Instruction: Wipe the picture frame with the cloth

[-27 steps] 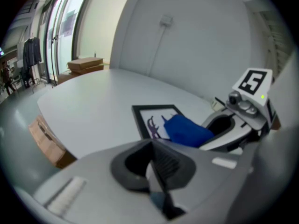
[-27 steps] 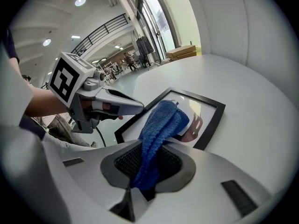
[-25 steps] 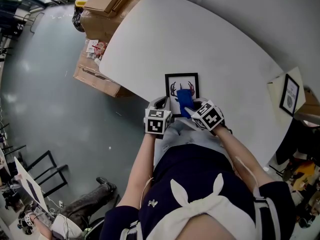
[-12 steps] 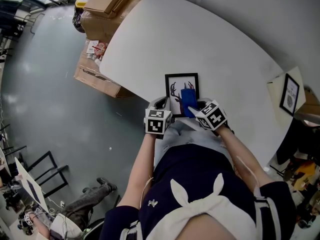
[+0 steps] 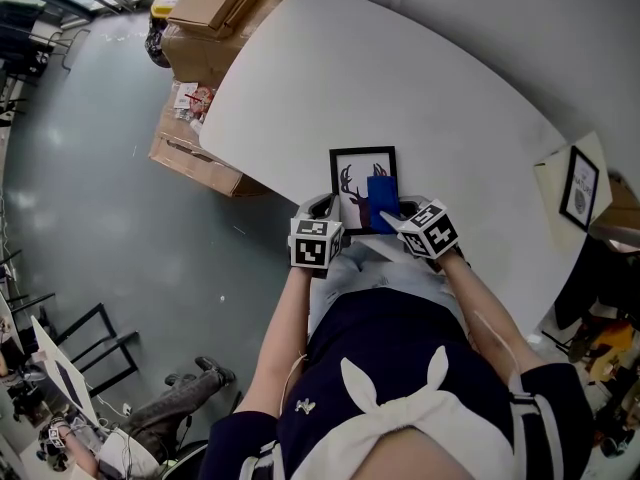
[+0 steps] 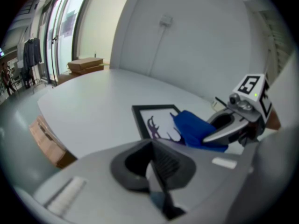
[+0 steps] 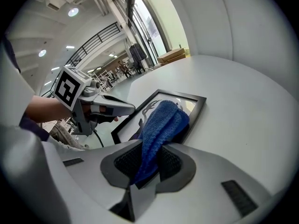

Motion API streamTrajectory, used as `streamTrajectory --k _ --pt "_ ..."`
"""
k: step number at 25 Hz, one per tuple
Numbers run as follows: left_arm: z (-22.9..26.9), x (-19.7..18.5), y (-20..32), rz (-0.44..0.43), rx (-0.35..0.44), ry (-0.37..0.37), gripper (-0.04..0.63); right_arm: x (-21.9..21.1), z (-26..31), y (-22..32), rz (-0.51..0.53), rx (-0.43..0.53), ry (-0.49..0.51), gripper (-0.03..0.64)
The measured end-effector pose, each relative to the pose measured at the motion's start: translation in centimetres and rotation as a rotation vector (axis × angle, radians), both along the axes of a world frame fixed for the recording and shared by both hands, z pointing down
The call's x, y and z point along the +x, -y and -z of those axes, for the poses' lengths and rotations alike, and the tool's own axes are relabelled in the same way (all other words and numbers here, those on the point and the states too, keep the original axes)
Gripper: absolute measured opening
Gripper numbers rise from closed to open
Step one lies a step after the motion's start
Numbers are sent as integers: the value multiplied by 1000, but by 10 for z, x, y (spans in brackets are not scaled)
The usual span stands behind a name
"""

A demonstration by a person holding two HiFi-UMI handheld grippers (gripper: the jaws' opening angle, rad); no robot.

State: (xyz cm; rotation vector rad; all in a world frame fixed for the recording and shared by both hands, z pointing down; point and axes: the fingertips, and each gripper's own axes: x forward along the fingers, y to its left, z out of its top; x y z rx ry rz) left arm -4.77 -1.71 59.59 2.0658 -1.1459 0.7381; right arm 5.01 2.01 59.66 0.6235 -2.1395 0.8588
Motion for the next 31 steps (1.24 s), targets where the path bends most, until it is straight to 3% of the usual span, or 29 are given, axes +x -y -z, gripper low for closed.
streamTrajectory --k 10,31 --pt "-1 0 0 -1 -1 5 3 -1 -1 0 6 46 13 66" --pt "-2 -1 1 -5 9 16 3 0 0 0 7 46 30 66"
